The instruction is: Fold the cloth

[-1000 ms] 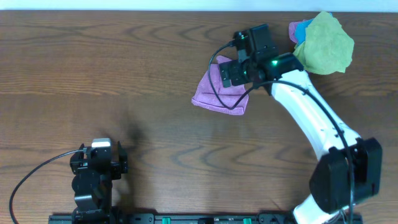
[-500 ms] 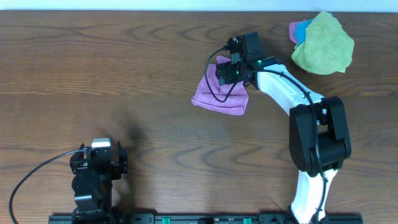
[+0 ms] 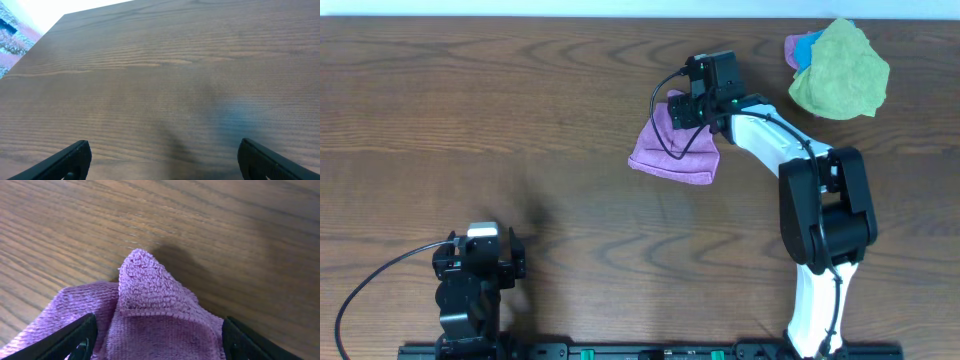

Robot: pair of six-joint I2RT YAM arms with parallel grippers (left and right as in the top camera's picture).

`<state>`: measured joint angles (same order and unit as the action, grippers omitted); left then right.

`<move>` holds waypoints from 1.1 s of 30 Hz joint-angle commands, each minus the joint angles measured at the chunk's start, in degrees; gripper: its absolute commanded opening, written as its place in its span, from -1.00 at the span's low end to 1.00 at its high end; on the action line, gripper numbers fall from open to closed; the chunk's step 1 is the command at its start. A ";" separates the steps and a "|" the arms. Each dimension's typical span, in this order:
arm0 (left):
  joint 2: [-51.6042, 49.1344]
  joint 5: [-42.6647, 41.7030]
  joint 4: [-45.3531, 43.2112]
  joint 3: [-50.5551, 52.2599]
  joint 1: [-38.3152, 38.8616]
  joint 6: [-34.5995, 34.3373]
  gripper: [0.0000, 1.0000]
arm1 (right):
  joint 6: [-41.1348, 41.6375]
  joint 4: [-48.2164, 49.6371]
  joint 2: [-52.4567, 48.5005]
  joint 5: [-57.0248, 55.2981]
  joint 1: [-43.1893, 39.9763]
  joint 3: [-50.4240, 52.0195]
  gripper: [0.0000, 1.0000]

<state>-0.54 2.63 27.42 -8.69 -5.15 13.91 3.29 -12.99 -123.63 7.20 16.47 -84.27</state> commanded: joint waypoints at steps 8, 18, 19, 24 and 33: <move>0.28 0.76 0.20 0.96 -0.09 -0.20 0.90 | -1.66 0.83 -1.84 -1.16 -1.18 0.07 -0.03; 0.28 0.76 0.20 0.96 -0.09 -0.20 0.90 | -1.40 -0.66 1.99 -0.94 -1.01 -0.11 -0.80; 0.28 0.76 0.20 0.96 -0.09 -0.20 0.90 | -1.40 -1.25 2.84 -0.92 -1.03 -0.11 -0.81; 0.28 0.76 0.20 0.96 -0.09 -0.20 0.90 | -1.40 -5.77 7.39 -0.94 -0.96 -0.11 -0.97; 0.28 0.76 0.20 0.96 -0.09 -0.20 0.90 | -0.55 -16.79 19.15 -3.85 0.11 -0.11 -0.98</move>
<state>-0.54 2.63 27.42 -8.69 -5.15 13.91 2.35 -28.93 -107.96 5.61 15.62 -84.25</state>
